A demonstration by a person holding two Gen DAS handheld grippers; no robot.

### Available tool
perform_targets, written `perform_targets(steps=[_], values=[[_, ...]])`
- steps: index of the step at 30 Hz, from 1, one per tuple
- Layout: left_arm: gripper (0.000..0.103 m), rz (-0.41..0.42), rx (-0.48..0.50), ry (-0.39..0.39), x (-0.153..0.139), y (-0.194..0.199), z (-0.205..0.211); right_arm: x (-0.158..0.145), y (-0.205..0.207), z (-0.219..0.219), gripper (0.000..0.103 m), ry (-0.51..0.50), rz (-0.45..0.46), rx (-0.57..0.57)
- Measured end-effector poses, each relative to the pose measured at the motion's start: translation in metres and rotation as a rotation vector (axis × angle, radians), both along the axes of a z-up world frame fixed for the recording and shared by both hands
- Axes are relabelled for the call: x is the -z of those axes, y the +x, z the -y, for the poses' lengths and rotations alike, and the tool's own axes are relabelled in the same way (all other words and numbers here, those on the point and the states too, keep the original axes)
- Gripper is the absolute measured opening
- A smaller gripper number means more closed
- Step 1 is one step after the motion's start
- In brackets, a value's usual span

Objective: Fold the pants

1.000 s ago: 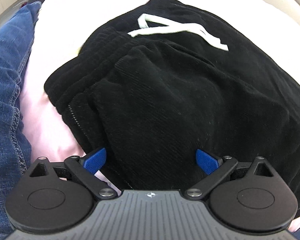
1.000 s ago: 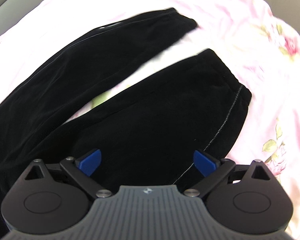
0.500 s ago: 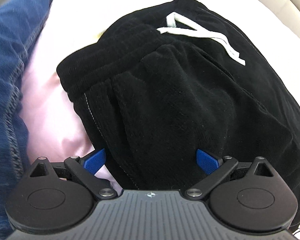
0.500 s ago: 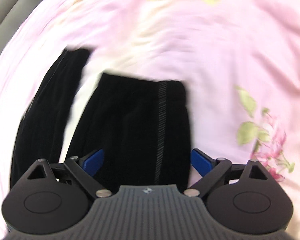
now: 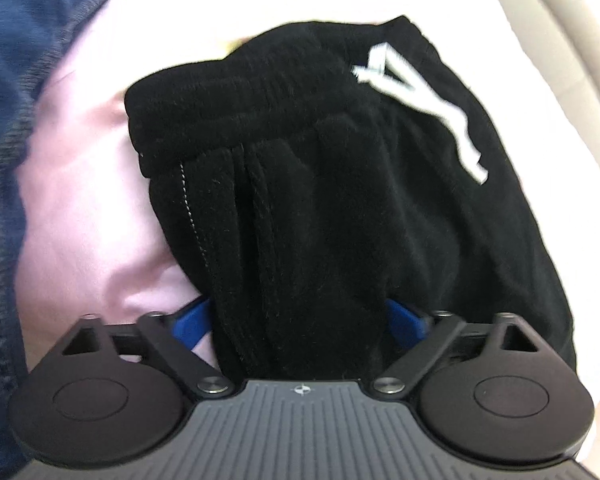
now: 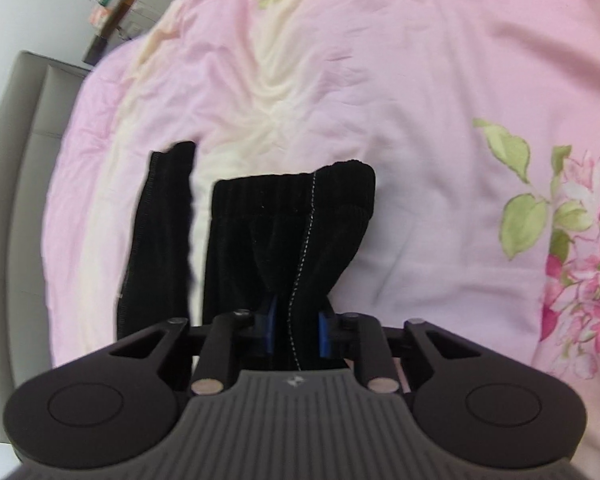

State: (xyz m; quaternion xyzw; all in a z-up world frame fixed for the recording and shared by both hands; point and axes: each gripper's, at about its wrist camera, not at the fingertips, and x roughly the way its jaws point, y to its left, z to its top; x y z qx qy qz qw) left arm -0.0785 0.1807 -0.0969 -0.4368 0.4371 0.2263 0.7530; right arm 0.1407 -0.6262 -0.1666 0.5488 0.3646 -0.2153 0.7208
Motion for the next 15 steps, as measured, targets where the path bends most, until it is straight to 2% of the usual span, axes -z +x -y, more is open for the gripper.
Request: perform_targets(steps=[3, 6, 11, 15], values=[[0.062, 0.048, 0.022, 0.018, -0.011, -0.005, 0.0, -0.008, -0.006, 0.0, 0.012, 0.015, 0.083, 0.022], [0.045, 0.097, 0.023, -0.004, -0.02, -0.009, -0.002, -0.022, -0.008, -0.005, 0.012, -0.007, 0.169, 0.011], [0.038, 0.178, 0.064, -0.001, -0.046, -0.002, -0.005, -0.049, -0.01, -0.016, 0.011, -0.082, 0.305, -0.043], [0.033, 0.244, 0.114, 0.042, -0.067, 0.014, -0.006, -0.061, -0.014, -0.02, 0.011, -0.08, 0.4, -0.058]])
